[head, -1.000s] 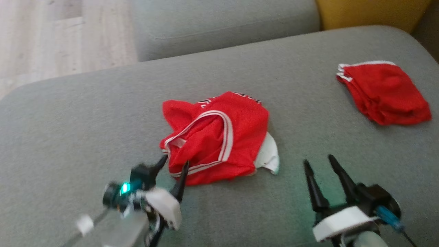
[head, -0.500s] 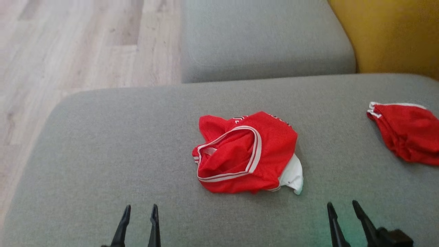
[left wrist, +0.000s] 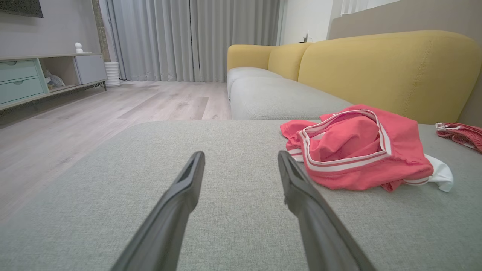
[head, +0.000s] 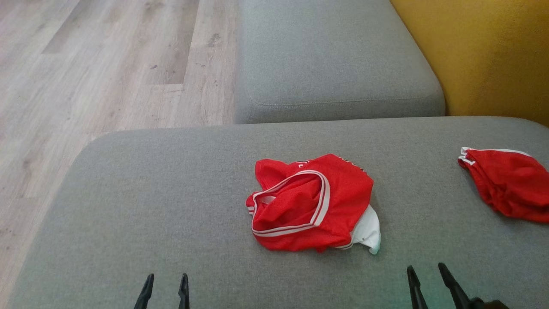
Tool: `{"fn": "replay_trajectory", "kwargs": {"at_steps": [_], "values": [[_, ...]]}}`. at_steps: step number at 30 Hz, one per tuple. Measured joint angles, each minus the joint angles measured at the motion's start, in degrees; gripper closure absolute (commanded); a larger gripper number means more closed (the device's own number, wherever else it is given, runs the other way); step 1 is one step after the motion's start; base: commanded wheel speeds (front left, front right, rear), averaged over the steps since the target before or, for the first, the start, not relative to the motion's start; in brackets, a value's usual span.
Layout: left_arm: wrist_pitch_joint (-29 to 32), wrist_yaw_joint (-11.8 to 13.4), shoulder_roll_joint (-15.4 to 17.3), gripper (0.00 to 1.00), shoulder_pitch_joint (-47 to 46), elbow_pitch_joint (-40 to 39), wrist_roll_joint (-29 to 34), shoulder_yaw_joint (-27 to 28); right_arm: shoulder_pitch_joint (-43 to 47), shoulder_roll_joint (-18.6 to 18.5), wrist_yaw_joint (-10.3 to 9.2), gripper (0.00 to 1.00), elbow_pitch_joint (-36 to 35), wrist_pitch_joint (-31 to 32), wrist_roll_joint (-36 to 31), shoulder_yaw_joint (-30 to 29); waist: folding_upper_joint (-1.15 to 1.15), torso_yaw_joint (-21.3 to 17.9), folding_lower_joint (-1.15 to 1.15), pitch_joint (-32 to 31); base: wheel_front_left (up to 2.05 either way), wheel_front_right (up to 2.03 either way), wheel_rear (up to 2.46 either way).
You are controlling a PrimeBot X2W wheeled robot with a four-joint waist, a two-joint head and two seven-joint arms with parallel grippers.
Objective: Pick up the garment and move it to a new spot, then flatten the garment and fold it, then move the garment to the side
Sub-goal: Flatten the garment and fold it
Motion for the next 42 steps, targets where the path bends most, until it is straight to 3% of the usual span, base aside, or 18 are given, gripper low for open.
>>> {"fn": "replay_trajectory", "kwargs": {"at_steps": [29,34,42], "values": [[0.0,-0.98,-0.29,0.0,-0.42,1.66,0.13,-2.59,1.33,-0.12,0.0,0.0,-0.07,0.0,0.03,1.18,0.0,-1.79,0.01,1.06,0.0,0.0,0.0],[0.0,-3.11,-0.27,0.0,-5.82,4.7,0.15,-7.58,0.15,-0.56,0.0,0.0,-0.4,0.0,0.03,2.24,0.0,-3.56,0.01,3.35,0.0,0.0,0.0],[-0.01,-5.91,-0.45,0.0,-22.4,15.82,-0.56,-20.12,-3.99,-1.69,0.0,0.0,-0.54,0.0,0.02,4.85,0.0,-8.33,0.02,7.86,0.0,0.0,0.0]]}}
